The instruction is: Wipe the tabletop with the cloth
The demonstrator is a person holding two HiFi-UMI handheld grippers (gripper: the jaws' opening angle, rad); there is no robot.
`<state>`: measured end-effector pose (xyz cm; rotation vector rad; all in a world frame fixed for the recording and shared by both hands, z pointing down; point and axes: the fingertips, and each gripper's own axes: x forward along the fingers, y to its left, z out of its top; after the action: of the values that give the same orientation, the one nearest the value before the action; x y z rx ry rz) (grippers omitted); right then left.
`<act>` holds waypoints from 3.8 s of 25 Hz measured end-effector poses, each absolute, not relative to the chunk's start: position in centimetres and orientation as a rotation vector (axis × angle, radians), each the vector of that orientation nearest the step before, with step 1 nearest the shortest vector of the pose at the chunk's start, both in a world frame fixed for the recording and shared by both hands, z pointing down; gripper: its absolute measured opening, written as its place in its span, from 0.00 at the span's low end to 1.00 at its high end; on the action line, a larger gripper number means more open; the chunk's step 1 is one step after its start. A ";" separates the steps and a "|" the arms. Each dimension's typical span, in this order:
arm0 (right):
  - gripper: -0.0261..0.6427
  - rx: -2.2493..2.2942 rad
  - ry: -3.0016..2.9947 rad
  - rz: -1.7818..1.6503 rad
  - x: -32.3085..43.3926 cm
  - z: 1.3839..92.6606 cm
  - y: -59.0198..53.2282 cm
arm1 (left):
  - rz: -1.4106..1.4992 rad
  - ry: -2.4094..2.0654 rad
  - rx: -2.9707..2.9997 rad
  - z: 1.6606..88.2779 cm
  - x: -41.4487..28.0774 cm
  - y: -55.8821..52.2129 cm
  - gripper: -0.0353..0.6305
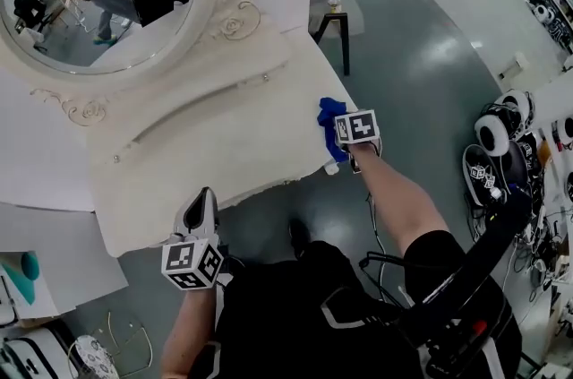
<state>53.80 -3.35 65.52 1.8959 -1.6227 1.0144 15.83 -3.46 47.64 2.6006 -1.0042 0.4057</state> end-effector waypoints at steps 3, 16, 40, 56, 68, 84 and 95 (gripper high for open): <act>0.17 1.938 -1.587 1.031 56.5 65.6 -2.4 | 0.419 -1.008 2.601 47.6 16.6 -3.3 0.07; 0.16 2.080 -1.527 0.887 60.5 61.6 -0.7 | 0.374 -1.093 2.562 47.1 14.9 -4.3 0.06; 0.17 0.940 -2.586 0.702 -14.5 49.6 -12.4 | 0.035 -1.701 2.203 45.7 -25.8 -0.7 0.06; 0.17 0.886 -2.311 0.672 -33.9 64.8 -12.6 | 0.091 -1.859 1.984 48.8 -42.0 6.1 0.06; 0.17 0.973 -2.220 0.748 -30.3 65.8 -12.7 | 0.163 -1.724 2.112 48.2 -37.2 4.0 0.06; 0.17 1.110 -2.135 0.810 -15.1 65.8 -11.3 | 0.207 -1.577 2.245 47.6 -26.1 2.0 0.07; 0.17 1.253 -2.035 0.853 -1.5 65.9 -9.8 | 0.211 -1.466 2.331 47.2 -16.2 1.0 0.06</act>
<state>-1.50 -9.80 65.88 1.2534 -2.0346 0.8529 -16.24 0.95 47.16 2.3312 -1.4664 0.2112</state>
